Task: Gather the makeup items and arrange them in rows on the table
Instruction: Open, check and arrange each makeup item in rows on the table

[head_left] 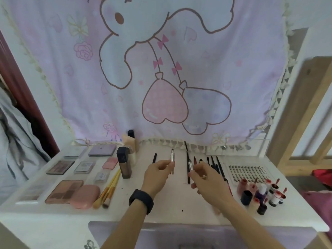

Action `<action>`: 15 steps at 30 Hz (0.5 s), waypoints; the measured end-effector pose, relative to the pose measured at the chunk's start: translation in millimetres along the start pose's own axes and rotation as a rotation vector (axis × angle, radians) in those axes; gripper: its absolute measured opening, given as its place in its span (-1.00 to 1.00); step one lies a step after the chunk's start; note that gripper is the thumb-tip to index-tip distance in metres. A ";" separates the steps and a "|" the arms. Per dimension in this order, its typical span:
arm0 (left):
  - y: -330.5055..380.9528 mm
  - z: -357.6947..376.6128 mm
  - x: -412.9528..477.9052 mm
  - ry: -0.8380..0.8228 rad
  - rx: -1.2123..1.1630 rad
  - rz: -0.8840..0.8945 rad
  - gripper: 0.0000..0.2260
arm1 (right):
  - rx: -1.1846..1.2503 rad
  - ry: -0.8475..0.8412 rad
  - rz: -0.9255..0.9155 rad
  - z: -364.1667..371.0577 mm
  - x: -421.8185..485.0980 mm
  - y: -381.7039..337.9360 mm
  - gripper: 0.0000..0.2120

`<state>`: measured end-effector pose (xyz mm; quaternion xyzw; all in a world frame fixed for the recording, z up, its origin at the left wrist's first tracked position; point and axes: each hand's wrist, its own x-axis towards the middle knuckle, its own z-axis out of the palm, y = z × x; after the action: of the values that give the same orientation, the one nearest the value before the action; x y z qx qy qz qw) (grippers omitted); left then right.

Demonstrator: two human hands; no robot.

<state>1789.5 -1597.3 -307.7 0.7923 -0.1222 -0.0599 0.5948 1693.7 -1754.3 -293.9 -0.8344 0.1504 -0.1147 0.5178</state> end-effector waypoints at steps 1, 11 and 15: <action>-1.6 -1.1 7.7 -0.006 0.071 0.003 -0.83 | -0.023 0.004 -0.001 1.1 5.5 0.7 -0.95; -7.6 6.6 59.0 -0.078 0.617 -0.101 -0.74 | -0.276 0.077 -0.027 13.3 40.2 13.5 -0.88; -9.1 15.7 66.5 -0.053 0.690 -0.096 -0.77 | -0.412 0.081 -0.007 14.7 51.7 14.4 -0.85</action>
<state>1850.9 -1627.1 -317.5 0.9497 -0.1132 -0.0633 0.2851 1745.0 -1767.2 -311.4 -0.9177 0.1886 -0.1168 0.3294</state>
